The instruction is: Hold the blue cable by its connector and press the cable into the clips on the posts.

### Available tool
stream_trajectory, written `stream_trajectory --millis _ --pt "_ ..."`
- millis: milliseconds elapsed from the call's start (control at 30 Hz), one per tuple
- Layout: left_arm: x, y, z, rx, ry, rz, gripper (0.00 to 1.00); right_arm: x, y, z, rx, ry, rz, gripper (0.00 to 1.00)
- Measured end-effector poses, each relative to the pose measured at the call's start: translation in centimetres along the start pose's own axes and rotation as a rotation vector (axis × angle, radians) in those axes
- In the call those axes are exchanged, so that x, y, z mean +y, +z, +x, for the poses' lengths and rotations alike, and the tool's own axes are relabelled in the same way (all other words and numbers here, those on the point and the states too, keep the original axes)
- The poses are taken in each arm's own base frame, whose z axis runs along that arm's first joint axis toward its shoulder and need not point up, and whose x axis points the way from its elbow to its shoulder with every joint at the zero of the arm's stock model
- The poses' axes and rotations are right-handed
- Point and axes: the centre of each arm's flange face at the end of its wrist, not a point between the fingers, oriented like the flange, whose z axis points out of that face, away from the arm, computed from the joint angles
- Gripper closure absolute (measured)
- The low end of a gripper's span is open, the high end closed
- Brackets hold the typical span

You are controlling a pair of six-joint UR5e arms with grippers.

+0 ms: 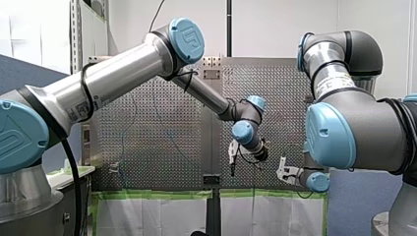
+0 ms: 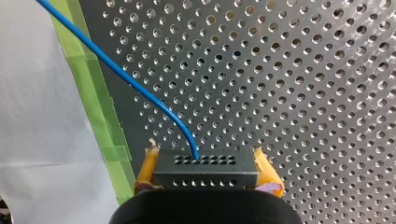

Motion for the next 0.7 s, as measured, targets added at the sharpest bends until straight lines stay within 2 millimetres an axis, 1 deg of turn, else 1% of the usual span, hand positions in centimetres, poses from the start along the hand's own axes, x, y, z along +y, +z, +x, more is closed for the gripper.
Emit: stream_trajectory --millis 267,400,500,700 --pt "1.5 0.7 -3.4 -0.020 0.045 -0.073 0.00 0.0 0.0 0.0 0.001 0.000 0.000 1.00" --pt "2.0 0.9 -4.8 -0.027 0.064 -0.103 0.00 0.0 0.0 0.0 0.001 0.000 -0.002 1.00" --pt "2.3 0.9 -5.2 -0.014 0.077 -0.117 0.00 0.0 0.0 0.0 0.001 0.000 -0.002 1.00" --pt "2.7 0.5 -4.7 0.035 0.114 -0.137 0.00 0.0 0.0 0.0 0.001 0.000 -0.001 1.00"
